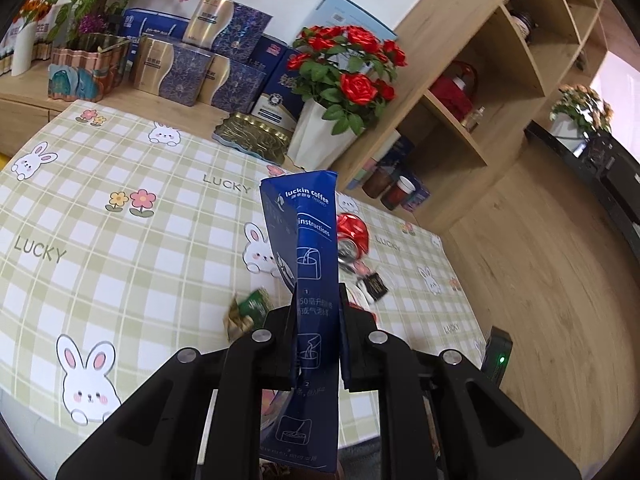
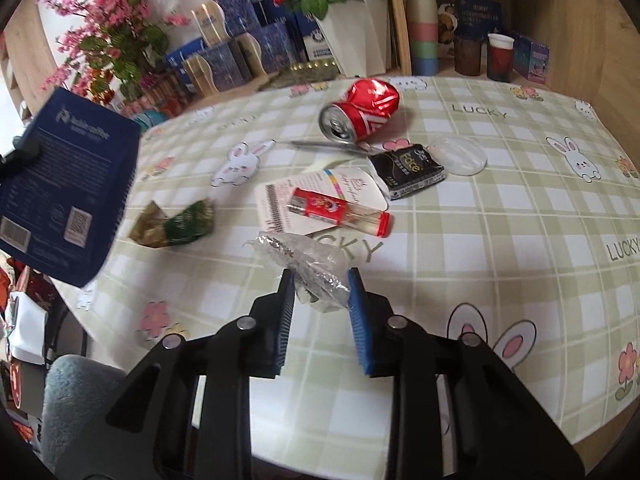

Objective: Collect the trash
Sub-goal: 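Lift the blue box with the left gripper while the right gripper grasps the clear plastic bag, then drop the blue box into the bin with the left gripper while the right gripper carries the plastic bag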

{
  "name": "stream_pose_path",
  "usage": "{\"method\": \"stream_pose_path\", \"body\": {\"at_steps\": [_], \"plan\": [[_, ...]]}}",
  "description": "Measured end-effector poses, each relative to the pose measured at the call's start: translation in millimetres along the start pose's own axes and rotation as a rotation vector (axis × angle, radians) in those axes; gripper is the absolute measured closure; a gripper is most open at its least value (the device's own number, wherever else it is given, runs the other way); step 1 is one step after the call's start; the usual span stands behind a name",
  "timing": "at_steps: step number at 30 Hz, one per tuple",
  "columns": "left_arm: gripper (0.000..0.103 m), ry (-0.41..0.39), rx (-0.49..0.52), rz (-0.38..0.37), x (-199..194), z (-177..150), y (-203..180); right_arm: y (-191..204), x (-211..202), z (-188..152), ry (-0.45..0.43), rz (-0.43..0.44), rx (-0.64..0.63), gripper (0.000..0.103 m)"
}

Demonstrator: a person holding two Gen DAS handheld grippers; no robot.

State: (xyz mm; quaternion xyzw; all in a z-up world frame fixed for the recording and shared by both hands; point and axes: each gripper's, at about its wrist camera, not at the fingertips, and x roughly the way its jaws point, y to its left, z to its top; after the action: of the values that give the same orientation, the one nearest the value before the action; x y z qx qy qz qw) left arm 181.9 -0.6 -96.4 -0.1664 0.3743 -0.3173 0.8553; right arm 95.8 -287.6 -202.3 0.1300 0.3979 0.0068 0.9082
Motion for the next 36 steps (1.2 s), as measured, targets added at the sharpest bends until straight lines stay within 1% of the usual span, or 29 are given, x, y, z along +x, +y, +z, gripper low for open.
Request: {"method": "stream_pose_path", "body": {"at_steps": [4, 8, 13, 15, 18, 21, 25, 29, 32, 36], "plan": [[0.089, -0.001, 0.012, -0.013, -17, -17, -9, 8, -21, -8, -0.023, 0.041, 0.012, 0.074], [0.089, 0.020, 0.037, -0.025, -30, -36, -17, 19, -43, -21, -0.038, 0.082, 0.016, 0.075], [0.088, 0.082, 0.113, -0.042, -47, -70, -30, 31, -64, -40, -0.041, 0.126, 0.034, 0.078], [0.088, 0.117, 0.129, -0.051, -52, -88, -31, 37, -75, -52, -0.045, 0.153, 0.041, 0.079], [0.088, 0.183, 0.152, -0.043, -55, -118, -30, 43, -83, -66, -0.042, 0.167, 0.032, 0.081], [0.088, 0.233, 0.162, -0.042, -57, -141, -28, 46, -91, -80, -0.041, 0.187, 0.046, 0.081], [0.088, 0.298, 0.169, -0.040, -47, -170, -23, 47, -102, -95, -0.046, 0.204, 0.045, 0.081], [0.088, 0.386, 0.205, -0.006, -23, -196, -18, 45, -105, -101, -0.040, 0.211, 0.062, 0.081], [0.088, 0.430, 0.198, 0.003, -9, -203, -13, 41, -106, -102, -0.042, 0.220, 0.080, 0.081], [0.088, 0.464, 0.206, 0.011, 6, -208, -10, 40, -106, -103, -0.041, 0.222, 0.081, 0.081]]}}
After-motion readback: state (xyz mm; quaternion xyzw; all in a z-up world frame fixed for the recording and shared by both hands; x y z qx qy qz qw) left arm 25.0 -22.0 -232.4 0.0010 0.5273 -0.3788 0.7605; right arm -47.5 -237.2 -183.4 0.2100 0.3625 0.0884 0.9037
